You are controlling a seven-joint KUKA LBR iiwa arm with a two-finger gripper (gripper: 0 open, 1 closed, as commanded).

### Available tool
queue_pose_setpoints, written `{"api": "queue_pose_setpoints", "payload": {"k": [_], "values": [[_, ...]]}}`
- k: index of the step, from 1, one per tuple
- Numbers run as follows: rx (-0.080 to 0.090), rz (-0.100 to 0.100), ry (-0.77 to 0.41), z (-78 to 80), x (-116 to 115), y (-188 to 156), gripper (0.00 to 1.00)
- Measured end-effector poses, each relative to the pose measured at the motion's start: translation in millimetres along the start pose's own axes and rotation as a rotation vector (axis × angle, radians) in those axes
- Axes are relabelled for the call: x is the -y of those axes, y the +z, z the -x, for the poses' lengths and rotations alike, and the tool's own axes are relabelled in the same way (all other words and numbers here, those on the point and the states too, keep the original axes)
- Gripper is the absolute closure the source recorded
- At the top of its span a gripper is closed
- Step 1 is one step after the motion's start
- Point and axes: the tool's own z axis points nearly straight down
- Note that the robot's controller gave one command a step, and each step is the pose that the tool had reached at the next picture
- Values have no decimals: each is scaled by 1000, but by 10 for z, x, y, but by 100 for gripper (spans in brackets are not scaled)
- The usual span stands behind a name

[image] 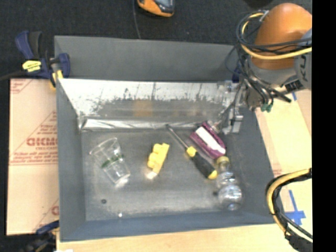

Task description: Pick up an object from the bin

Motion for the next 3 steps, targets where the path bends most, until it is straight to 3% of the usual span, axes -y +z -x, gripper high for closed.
{"api": "queue_pose_setpoints", "payload": {"k": [1, 2, 3], "values": [[9, -1, -2, 13, -5, -59, 0], [10, 1, 188, -269, 32, 567, 0], [14, -2, 200, -649, 180, 612, 0]]}}
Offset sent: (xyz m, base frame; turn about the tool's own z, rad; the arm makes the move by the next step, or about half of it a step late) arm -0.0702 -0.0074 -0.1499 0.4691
